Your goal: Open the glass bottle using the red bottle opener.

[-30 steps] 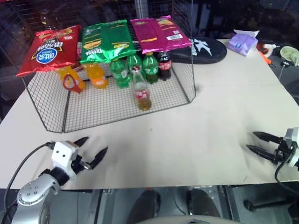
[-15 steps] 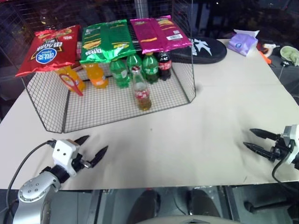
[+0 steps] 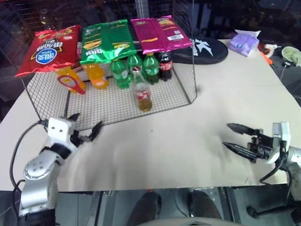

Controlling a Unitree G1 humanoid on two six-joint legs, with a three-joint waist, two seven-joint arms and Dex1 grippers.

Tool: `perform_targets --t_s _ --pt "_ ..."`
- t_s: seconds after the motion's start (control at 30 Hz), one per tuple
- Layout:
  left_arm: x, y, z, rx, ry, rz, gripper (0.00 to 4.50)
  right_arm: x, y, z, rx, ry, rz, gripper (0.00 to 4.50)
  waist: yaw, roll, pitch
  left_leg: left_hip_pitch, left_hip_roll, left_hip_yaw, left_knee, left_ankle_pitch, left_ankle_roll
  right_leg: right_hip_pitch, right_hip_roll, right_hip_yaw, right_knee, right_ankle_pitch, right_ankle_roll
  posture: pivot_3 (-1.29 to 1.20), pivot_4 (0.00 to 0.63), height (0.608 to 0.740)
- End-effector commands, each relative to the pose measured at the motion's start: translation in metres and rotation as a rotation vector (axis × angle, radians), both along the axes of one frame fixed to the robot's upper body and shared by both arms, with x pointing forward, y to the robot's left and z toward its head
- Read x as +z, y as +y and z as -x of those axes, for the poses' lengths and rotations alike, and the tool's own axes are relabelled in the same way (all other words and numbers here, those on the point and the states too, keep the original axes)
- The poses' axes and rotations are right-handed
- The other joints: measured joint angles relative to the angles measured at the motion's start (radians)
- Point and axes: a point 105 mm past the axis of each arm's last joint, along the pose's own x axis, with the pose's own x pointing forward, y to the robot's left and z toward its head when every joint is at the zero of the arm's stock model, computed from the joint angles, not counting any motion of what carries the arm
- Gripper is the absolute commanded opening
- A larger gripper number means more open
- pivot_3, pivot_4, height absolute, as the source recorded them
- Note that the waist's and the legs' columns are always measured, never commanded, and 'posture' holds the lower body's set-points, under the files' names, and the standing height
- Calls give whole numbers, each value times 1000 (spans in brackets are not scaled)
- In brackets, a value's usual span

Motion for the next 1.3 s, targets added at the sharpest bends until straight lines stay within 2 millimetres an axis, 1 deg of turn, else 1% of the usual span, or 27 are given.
perform_targets --t_s 0.03,0.13,0.23,0.33,0.47,0.57,0.7,0.9,1.07,1.17,1.2,1.3 --pt "24 27 -13 136 -49 39 4500 31 19 5 71 -91 -58 3495 0 0 0 0 0 0 0 0 0 0 0 0 0 0 0 0 150 740" --pt "37 42 -23 207 -77 89 4500 37 23 3 76 -113 -72 3495 -1 -2 0 0 0 0 0 0 0 -1 3 0 0 0 0 0 150 740" --pt "50 48 -29 210 -109 133 4500 38 24 2 72 -117 -66 3495 -2 -4 0 -2 0 1 0 0 0 -3 3 0 0 0 0 0 150 740" --pt "58 48 -37 171 -113 125 4500 36 23 0 53 -120 -57 3495 -2 -6 0 -9 0 0 3 1 -1 -10 3 0 3 0 0 0 150 740" --pt "69 44 -49 111 -136 128 4500 31 23 -1 25 -118 -57 3495 -3 -6 0 -10 0 0 5 1 -1 -11 3 0 4 0 0 0 150 740" --pt "76 47 -60 97 -155 119 4500 29 22 -1 5 -116 -57 3495 -3 -7 0 -13 0 0 7 1 -1 -12 4 -1 5 0 0 0 150 740" --pt "78 48 -67 82 -163 121 4500 29 20 -2 -17 -124 -55 3495 -6 -7 1 -20 -2 1 15 1 -1 -21 4 0 15 0 0 0 150 740" --pt "71 44 -71 46 -156 110 4500 29 18 -2 -36 -129 -50 3495 -6 -7 1 -19 -2 2 16 2 -2 -22 5 2 20 0 0 0 150 740" --pt "71 43 -69 33 -173 122 4500 27 16 -2 -45 -121 -46 3495 -6 -7 1 -20 -2 2 17 2 -2 -22 5 2 20 0 0 0 150 740" --pt "74 47 -69 43 -189 144 3735 27 16 -2 -49 -117 -45 3532 -6 -7 1 -20 -2 3 17 2 -2 -22 5 2 20 0 0 0 150 740" --pt "73 47 -69 41 -189 142 3366 26 15 -2 -50 -115 -45 3532 -6 -7 1 -20 -2 3 17 2 -2 -22 5 2 20 0 0 0 150 740" --pt "71 47 -68 33 -185 144 1950 25 15 -3 -50 -110 -45 3532 -7 -7 1 -20 -2 3 17 2 -2 -22 5 2 20 0 0 0 150 740"
